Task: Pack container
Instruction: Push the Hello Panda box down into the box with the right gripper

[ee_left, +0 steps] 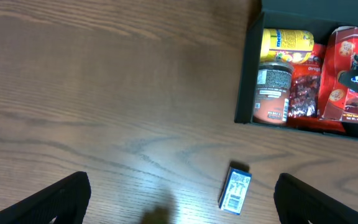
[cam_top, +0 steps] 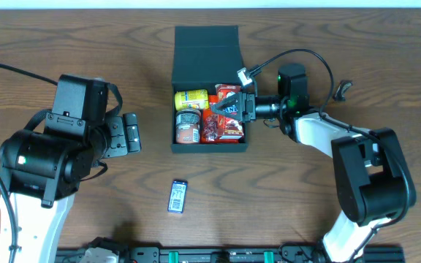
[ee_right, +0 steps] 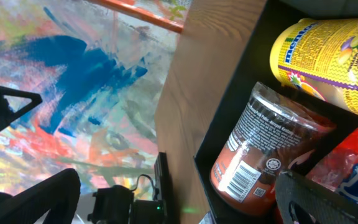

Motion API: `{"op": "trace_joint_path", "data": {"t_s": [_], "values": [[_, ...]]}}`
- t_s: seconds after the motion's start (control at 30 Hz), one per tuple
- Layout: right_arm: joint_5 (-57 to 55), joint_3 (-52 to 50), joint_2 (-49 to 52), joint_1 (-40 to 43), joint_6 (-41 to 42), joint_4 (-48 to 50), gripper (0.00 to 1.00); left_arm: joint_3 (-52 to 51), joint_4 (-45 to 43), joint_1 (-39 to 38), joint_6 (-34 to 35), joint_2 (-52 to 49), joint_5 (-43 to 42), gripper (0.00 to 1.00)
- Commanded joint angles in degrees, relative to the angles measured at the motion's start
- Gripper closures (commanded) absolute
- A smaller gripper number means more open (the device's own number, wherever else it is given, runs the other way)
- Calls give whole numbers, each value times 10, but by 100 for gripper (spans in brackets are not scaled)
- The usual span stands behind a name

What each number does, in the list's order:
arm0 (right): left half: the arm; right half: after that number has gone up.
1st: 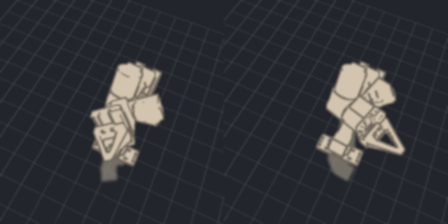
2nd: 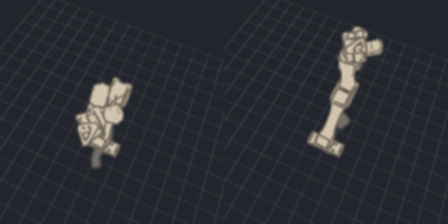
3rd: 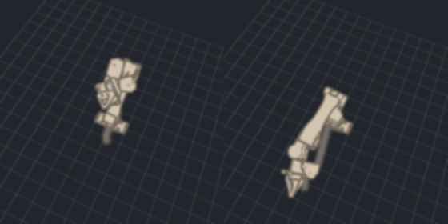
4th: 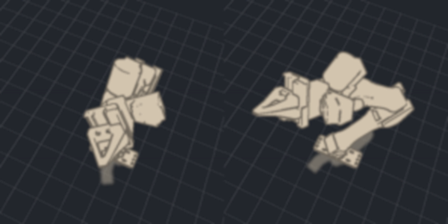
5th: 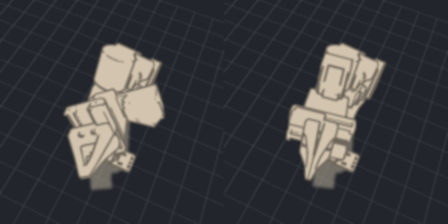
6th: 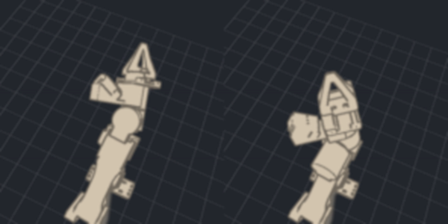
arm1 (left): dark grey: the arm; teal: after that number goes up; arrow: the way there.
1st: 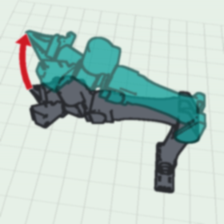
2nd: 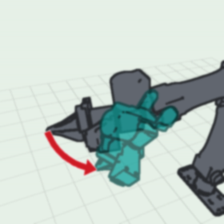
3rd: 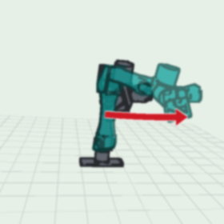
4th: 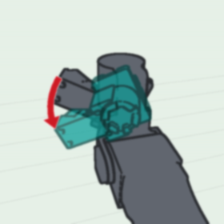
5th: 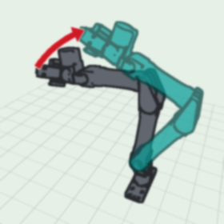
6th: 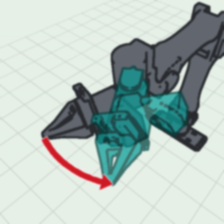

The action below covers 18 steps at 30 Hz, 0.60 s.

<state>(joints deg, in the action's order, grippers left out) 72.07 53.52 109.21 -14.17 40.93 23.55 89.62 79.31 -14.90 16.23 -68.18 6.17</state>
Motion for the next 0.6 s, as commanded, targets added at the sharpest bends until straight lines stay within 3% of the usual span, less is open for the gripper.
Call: {"op": "trace_joint_path", "data": {"t_s": [0.0, 0.23, 0.57], "values": [[-63, -22, 25, 3, -24, -22, 1, -1, -2, -2, -8, 2, -2, 5], [-40, -21, 9, 2, 10, -3, 1, -1, -3, -2, -8, 1, -2, 5], [-51, -10, -99, 1, 58, 10, 1, -1, -3, -2, -8, 1, -2, 5]]}}
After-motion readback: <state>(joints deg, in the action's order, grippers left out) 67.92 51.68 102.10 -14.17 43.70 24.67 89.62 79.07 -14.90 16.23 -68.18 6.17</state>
